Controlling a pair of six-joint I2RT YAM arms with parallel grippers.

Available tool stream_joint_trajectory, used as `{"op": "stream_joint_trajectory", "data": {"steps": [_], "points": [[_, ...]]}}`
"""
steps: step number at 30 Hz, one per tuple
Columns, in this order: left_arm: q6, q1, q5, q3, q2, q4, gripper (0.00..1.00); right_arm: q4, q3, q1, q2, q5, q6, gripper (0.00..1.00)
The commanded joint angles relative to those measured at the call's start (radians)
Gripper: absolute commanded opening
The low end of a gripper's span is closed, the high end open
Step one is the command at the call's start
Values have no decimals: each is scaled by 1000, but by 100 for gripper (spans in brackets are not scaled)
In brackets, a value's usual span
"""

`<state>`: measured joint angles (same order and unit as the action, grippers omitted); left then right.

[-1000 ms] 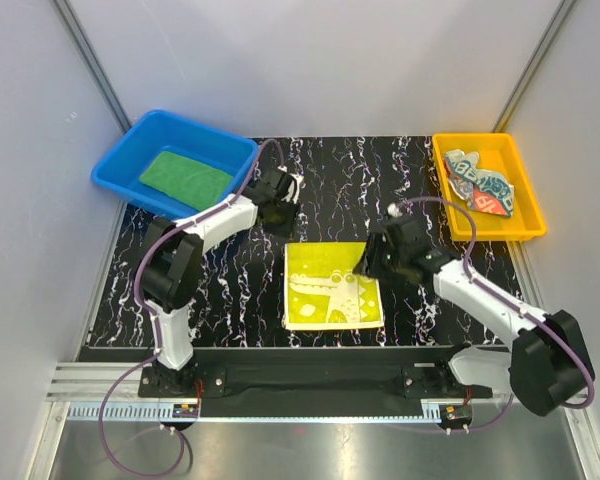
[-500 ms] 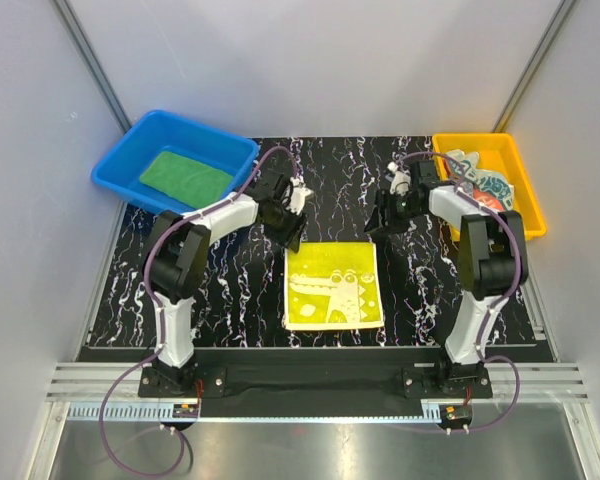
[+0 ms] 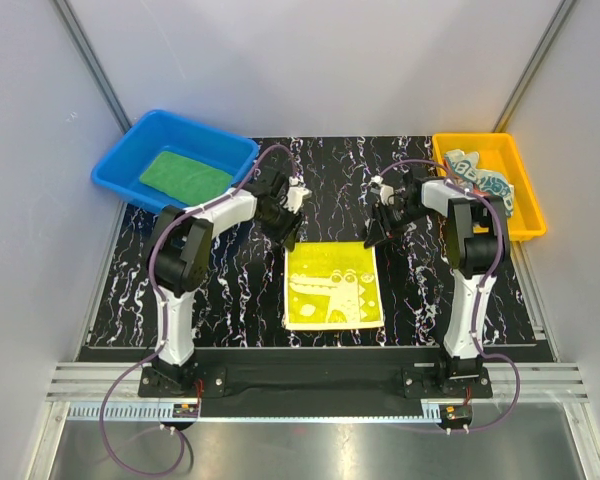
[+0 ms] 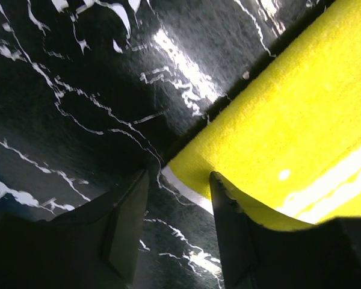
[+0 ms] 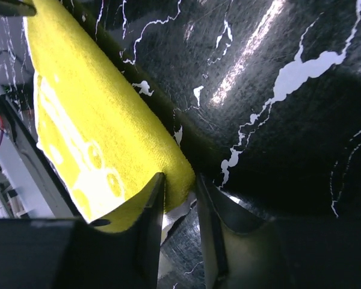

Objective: Fold and stack the towels
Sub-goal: Fold the towel

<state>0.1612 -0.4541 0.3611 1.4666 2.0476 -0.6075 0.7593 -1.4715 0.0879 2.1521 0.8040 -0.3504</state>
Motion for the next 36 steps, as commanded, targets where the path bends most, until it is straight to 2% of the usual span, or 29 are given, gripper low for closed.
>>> {"op": "stream_joint_trajectory", "data": {"steps": [1, 6, 9, 10, 12, 13, 15, 16, 19, 23, 25, 26, 27, 30, 31, 33, 34, 36], "points": [[52, 9, 7, 76, 52, -21, 49, 32, -41, -11, 29, 20, -58, 33], [78, 14, 33, 110, 88, -41, 45, 34, -66, -11, 57, -14, -59, 29], [92, 14, 50, 132, 106, -61, 30, 35, -76, -10, 72, -23, -64, 27], [104, 14, 52, 147, 114, -73, 21, 41, -79, -11, 75, -25, -68, 25], [112, 14, 53, 156, 121, -93, 12, 40, -82, -10, 74, -31, -70, 22], [121, 14, 56, 161, 123, -100, 6, 34, -81, -13, 72, -40, -65, 18], [130, 15, 62, 166, 125, -110, 0, 29, -87, -10, 71, -52, -68, 14], [136, 15, 64, 173, 125, -115, 0, 32, -92, -13, 72, -57, -67, 13], [156, 15, 70, 195, 125, -135, 0, 38, -101, -13, 80, -55, -75, 0], [175, 18, 59, 221, 112, -147, 0, 18, -90, -13, 66, -66, -82, 0], [185, 23, 53, 242, 111, -153, 0, 12, -93, -13, 66, -71, -73, 5], [189, 25, 53, 253, 115, -164, 0, 14, -96, -13, 66, -74, -67, 12], [192, 28, 52, 261, 115, -170, 0, 17, -104, -13, 66, -74, -67, 24], [201, 29, 67, 273, 105, -173, 0, 29, -108, -11, 63, -72, -79, 27], [201, 29, 67, 276, 103, -176, 11, 34, -111, -13, 64, -72, -84, 28], [205, 31, 67, 281, 103, -190, 21, 54, -124, -11, 68, -65, -99, 29], [212, 29, 65, 282, 102, -196, 31, 61, -130, -13, 75, -63, -101, 30], [218, 32, 67, 276, 94, -215, 36, 81, -144, -11, 80, -66, -111, 31]]}}
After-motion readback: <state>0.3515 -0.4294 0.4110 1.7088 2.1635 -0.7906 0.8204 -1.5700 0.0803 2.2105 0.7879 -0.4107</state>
